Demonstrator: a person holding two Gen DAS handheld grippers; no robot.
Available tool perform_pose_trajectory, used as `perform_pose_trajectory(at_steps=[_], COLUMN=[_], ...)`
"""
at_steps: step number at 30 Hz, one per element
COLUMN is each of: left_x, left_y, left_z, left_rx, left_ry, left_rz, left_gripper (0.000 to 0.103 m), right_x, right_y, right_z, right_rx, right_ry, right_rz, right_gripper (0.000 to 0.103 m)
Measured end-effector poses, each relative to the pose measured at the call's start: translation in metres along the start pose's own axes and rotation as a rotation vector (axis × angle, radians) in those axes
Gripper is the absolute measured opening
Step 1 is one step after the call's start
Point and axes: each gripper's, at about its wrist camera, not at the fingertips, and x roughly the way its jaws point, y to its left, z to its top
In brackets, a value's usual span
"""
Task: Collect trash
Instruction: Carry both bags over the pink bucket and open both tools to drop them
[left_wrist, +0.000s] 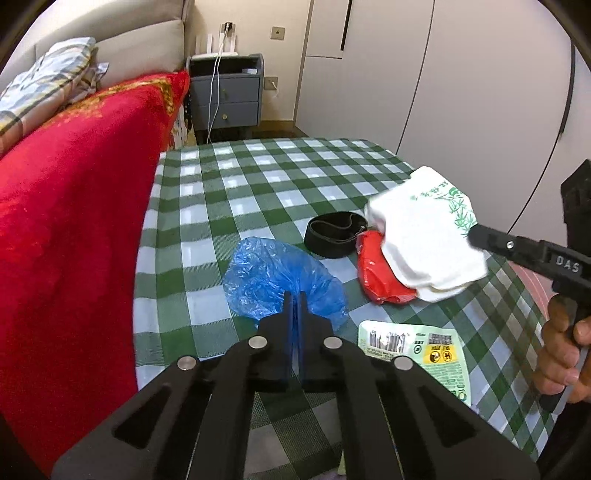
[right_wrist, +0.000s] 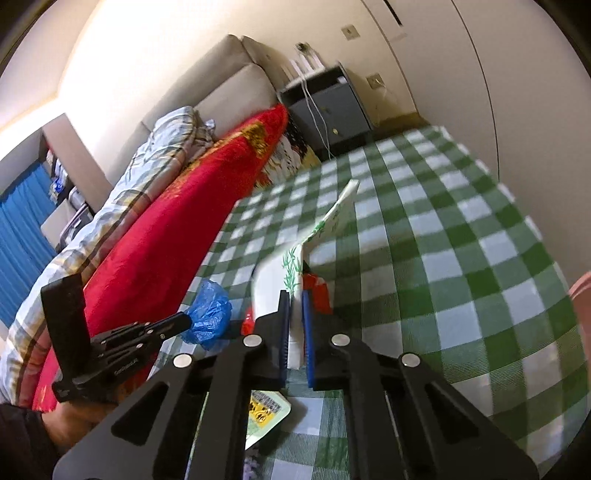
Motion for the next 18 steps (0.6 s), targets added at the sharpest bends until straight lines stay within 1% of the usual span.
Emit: perform_pose_trajectory(at_steps=[6, 12, 14, 18], left_x=[-0.021, -0.047, -0.055, -0.075], left_y=[-0.012, -0.034, -0.039, -0.051], left_z=[0.009, 0.02, 0.024, 0.031], left_rx=[0.016, 0.045, 0.051, 0.04], left_ry=[-0.039, -0.077, -0.092, -0.112], left_rz=[-0.003, -0.017, -0.01, -0.018], left_gripper=[0.002, 0.002, 0.002, 0.002], right_x=[-0.029, -0.053, -0.062, -0.084], right_y=[0.011, 0.017, 0.02, 0.023], right_z=[0.005, 0.008, 0.01, 0.015], right_rx=[-0.079, -0.14, -0.164, -0.201], right_ry=[-0.026, -0.013, -0.014, -0.024], right_rz=[-0.029, -0.083, -0.102, -0.123], right_gripper=[0.007, 0.007, 0.007, 0.007])
